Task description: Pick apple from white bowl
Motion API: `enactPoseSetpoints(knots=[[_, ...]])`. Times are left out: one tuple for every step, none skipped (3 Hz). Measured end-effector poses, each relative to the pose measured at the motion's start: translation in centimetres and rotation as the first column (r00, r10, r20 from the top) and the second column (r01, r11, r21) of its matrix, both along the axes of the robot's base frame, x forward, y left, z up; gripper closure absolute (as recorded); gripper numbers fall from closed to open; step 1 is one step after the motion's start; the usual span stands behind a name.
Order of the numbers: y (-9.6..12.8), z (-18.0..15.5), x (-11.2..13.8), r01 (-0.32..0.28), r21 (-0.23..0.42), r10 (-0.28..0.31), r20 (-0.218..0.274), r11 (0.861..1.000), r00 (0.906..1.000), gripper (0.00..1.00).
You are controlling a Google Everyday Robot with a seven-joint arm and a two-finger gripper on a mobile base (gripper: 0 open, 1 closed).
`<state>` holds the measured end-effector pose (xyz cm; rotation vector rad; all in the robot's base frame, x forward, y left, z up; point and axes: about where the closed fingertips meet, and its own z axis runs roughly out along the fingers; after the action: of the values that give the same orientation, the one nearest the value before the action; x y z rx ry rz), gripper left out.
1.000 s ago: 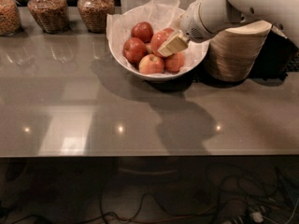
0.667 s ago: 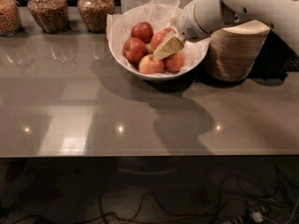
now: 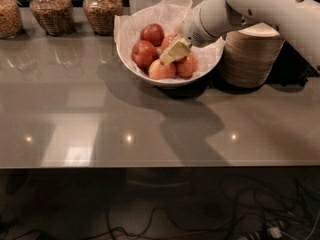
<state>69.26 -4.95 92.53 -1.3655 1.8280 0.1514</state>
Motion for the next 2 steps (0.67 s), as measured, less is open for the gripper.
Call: enactPoseSetpoints(knots=[[0.22,-0.57,-0.03,-0.005,-0.007,0.005,-0.017,1.000,0.9998,0.42],[0.16,-0.96,-0.46,-0.013,-0.019,0.012,-0.035,1.000,0.9993,0.61]])
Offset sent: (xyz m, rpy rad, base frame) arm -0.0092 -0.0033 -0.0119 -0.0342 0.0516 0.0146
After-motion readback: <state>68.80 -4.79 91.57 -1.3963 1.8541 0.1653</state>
